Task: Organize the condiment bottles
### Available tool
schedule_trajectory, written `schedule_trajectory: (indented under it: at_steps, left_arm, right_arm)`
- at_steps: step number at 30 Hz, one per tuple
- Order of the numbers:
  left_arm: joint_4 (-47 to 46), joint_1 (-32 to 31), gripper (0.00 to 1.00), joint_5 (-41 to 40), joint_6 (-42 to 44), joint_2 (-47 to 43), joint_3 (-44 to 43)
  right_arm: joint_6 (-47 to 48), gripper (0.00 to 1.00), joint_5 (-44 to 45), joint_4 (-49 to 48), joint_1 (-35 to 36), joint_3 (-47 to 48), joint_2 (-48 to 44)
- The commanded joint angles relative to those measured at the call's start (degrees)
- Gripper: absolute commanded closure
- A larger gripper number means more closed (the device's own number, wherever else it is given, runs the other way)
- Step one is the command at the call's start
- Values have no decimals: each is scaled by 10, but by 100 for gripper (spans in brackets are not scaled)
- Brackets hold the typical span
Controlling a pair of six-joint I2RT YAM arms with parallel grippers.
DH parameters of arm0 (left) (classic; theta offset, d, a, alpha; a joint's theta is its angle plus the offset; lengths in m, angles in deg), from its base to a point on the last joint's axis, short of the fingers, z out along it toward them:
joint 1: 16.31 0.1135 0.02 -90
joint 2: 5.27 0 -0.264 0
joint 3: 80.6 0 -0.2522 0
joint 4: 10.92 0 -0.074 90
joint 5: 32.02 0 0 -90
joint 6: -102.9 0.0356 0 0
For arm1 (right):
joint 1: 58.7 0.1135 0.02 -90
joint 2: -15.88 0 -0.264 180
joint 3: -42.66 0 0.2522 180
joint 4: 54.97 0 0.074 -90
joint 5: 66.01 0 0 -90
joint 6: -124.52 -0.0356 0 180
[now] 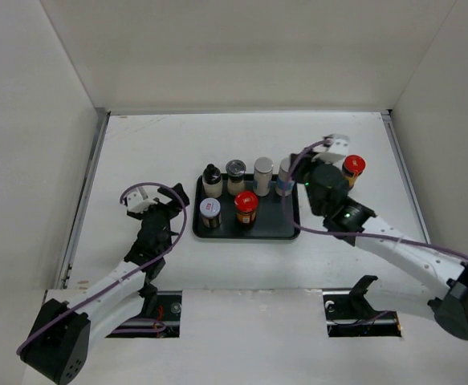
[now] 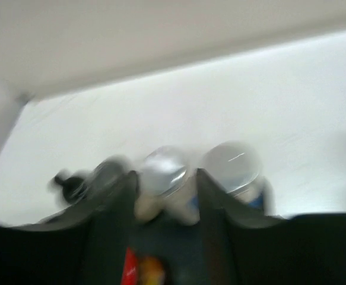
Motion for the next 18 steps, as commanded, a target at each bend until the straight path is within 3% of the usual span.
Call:
schedule_trajectory:
  at_steps: [1,2,4,8,11,18]
  left_arm:
    - [-22,-5,0,-3,-4,-4,1]
    - [-25,-5,0,-3,-4,-1,1]
    - [-22,-7,0,-1,-4,2,-1]
    - [-23,-11,0,7,-4,-15,3]
    - [-27,-11,0,10,-4,-11,4]
    - [-29,-8,0,24,-4,5,1]
  right_arm:
    - [6,63,69,18,-94,-15,-44]
    - [7,68,69,30,-132,-13,-49]
    - [3,66,68,49,-196,-5,-40]
    - [18,24,59,61,-291,12,20]
    - [32,1,34,93,-342,38,82]
    - [20,0,-44,98,-376,67,154]
